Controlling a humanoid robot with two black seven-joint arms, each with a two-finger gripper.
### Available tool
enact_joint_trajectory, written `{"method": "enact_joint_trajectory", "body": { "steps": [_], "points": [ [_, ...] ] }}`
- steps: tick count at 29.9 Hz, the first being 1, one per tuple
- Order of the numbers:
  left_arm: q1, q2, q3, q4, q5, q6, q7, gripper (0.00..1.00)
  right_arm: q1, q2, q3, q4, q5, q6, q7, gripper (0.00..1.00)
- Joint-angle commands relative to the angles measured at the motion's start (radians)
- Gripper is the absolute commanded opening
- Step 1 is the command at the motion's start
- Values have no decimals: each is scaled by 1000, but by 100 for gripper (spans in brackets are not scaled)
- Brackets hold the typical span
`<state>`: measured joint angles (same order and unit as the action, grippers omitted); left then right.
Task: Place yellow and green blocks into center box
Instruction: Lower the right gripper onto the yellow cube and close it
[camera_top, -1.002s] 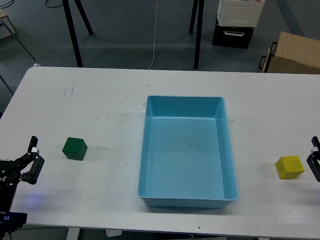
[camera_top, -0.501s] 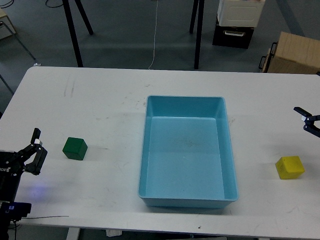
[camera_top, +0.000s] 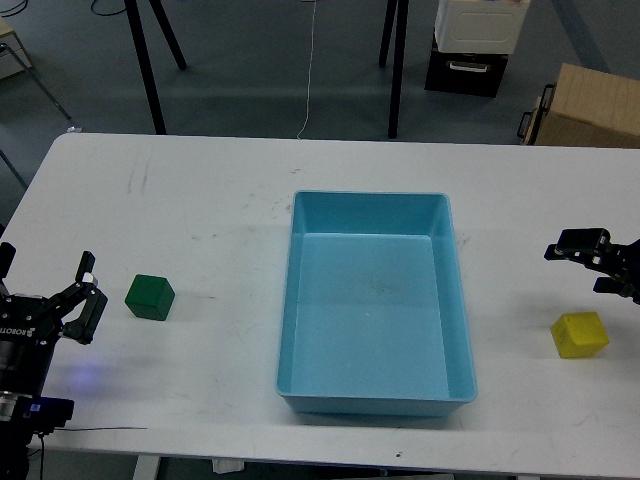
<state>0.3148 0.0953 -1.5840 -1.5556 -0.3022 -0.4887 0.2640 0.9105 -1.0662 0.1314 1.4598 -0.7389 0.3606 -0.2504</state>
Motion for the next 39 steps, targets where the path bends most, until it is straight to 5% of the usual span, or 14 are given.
{"method": "enact_joint_trajectory", "body": {
  "steps": [1, 6, 39],
  "points": [
    [0, 0, 6, 0, 0, 0, 0, 100, 27, 0, -78, -1, -198, 38, -9, 100],
    [0, 0, 7, 0, 0, 0, 0, 100, 12, 0, -88, 1, -355, 123, -9, 100],
    [-2, -16, 7, 60, 2, 0, 0, 100, 11, 68, -82, 34, -349, 124, 3, 100]
  ]
}}
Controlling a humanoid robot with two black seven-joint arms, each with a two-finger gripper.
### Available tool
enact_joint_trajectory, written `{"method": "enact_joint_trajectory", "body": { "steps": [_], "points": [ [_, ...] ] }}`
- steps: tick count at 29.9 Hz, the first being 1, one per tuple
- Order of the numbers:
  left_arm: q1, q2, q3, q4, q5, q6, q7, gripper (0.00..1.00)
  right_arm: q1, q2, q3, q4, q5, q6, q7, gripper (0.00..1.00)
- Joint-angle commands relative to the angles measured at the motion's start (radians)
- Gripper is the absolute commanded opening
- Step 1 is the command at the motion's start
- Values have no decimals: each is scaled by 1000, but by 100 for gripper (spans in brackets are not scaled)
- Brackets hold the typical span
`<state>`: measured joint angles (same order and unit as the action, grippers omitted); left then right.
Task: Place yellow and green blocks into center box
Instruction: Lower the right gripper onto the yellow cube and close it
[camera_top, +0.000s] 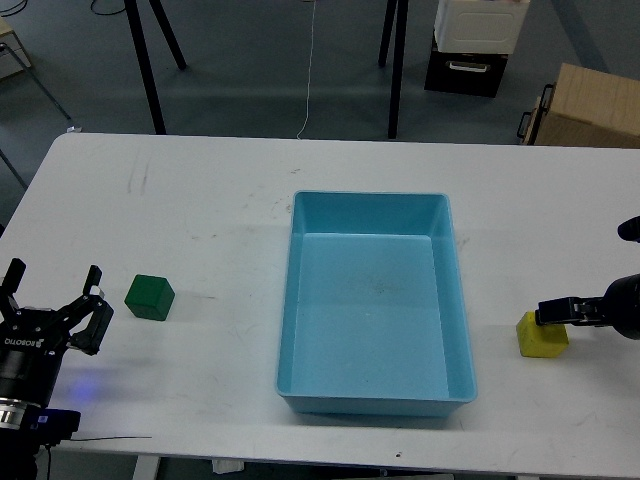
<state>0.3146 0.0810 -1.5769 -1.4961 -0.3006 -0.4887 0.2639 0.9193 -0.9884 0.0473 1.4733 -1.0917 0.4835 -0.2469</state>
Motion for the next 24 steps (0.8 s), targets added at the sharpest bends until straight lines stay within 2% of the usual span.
{"method": "enact_joint_trajectory", "body": {
  "steps": [1, 8, 16, 24],
  "points": [
    [-2, -1, 0, 0, 0, 0, 0, 100, 3, -10, 0, 31, 3, 1, 0, 100],
    [-2, 0, 0, 8, 0, 0, 0, 100, 3, 2, -4, 48, 4, 3, 2, 100],
    [-3, -3, 0, 30, 0, 0, 0, 100, -4, 76, -6, 38, 38, 1, 14, 100],
    [-8, -3, 0, 45, 0, 0, 0, 100, -11, 123, -7, -24, 39, -3, 14, 100]
  ]
}}
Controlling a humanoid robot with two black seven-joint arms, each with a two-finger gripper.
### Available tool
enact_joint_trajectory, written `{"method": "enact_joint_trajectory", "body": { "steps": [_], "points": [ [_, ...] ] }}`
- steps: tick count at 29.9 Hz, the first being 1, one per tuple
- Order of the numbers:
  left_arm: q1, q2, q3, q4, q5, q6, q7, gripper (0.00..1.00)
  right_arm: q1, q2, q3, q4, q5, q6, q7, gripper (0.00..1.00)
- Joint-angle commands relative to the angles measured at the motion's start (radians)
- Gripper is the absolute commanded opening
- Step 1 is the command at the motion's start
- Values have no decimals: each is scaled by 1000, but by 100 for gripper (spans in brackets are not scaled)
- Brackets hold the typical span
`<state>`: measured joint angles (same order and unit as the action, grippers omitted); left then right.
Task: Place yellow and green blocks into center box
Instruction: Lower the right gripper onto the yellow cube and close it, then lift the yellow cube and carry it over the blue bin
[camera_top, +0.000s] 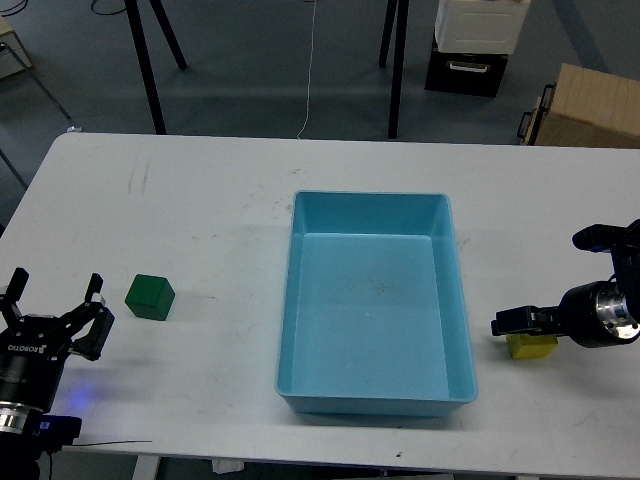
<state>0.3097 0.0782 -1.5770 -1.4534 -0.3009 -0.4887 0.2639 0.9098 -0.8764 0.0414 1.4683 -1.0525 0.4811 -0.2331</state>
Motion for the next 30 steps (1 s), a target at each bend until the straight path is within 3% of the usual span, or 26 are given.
{"method": "enact_joint_trajectory", "body": {
  "steps": [1, 6, 10, 11, 16, 17, 21, 30],
  "points": [
    [-3, 0, 0, 2, 0, 0, 0, 100, -3, 13, -2, -19, 0, -1, 0, 100],
    [-4, 0, 0, 13, 0, 0, 0, 100, -9, 11, -2, -19, 0, -6, 0, 100],
    [-4, 0, 3, 18, 0, 0, 0, 100, -17, 7, -2, -14, 0, -6, -2, 94],
    [-6, 0, 8, 19, -1, 0, 0, 100, -18, 5, -2, -11, 0, -6, -5, 86],
    [-6, 0, 8, 21, -1, 0, 0, 100, -19, 2, -2, -9, -1, -3, -14, 25],
    [-6, 0, 9, 21, -1, 0, 0, 100, -19, 2, 0, -11, -1, -10, -14, 17],
    [-6, 0, 9, 21, -1, 0, 0, 100, -17, -16, 6, -3, 9, -29, -14, 1],
    [-6, -1, 9, 21, -1, 0, 0, 100, 81, -116, 75, 112, 78, -30, -14, 0]
  ]
}}
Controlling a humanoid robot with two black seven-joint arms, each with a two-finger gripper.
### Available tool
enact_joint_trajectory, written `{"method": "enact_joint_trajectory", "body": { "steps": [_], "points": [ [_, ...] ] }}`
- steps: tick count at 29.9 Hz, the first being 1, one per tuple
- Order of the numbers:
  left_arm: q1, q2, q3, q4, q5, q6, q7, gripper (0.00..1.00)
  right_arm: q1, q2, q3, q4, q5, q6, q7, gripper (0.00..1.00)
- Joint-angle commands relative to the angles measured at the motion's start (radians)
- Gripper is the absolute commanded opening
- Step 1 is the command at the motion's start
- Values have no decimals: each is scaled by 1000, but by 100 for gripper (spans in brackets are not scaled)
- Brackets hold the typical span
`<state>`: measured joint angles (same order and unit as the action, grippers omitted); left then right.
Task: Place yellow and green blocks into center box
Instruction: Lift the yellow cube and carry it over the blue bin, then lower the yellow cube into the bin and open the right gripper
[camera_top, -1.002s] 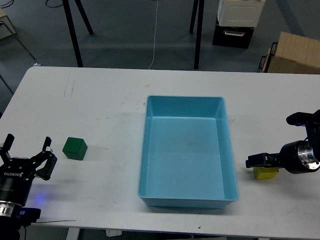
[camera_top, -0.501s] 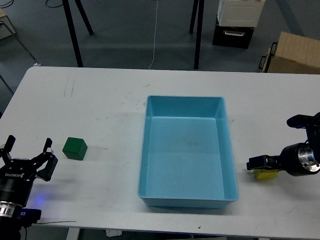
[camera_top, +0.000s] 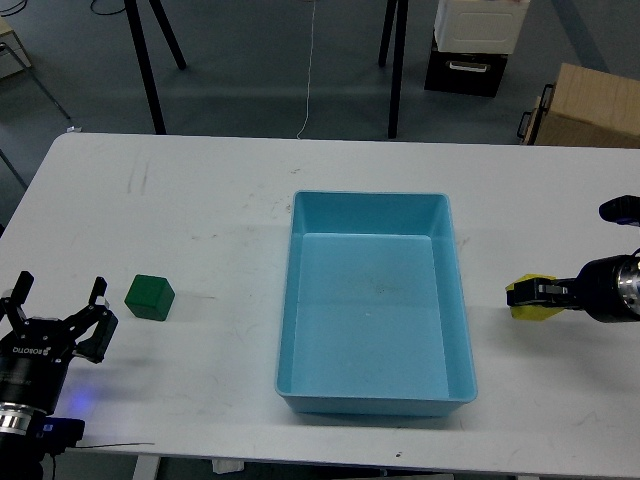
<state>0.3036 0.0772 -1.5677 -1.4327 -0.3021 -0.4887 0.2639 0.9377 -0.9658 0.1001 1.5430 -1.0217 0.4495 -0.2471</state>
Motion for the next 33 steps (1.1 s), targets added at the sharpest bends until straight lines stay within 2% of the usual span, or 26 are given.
{"method": "enact_joint_trajectory", "body": {
  "steps": [1, 4, 10, 14, 20, 24, 29, 33],
  "points": [
    [0, -1, 0, 0, 0, 0, 0, 100, 91, -30, 15, 45, 84, 6, 0, 0],
    [-6, -1, 0, 0, 0, 0, 0, 100, 229, -1, -8, 42, 234, 20, -3, 0],
    [-12, -8, 11, 0, 0, 0, 0, 100, 476, 276, -250, -90, 374, 20, -9, 0],
    [-14, -8, 11, 0, 0, 0, 0, 100, 489, 467, -333, -181, 371, 12, -9, 1],
    [-12, -8, 11, 0, 0, 0, 0, 100, 478, 642, -405, -279, 371, 8, -12, 7],
    [-12, -8, 11, 3, 0, 0, 0, 100, 477, 671, -425, -288, 376, 8, -12, 26],
    [-11, -10, 12, 3, 0, 0, 0, 100, 471, 662, -430, -282, 381, -38, -12, 60],
    [-12, -10, 12, 3, 0, 0, 0, 100, 469, 654, -427, -282, 384, -49, -11, 71]
  ]
}}
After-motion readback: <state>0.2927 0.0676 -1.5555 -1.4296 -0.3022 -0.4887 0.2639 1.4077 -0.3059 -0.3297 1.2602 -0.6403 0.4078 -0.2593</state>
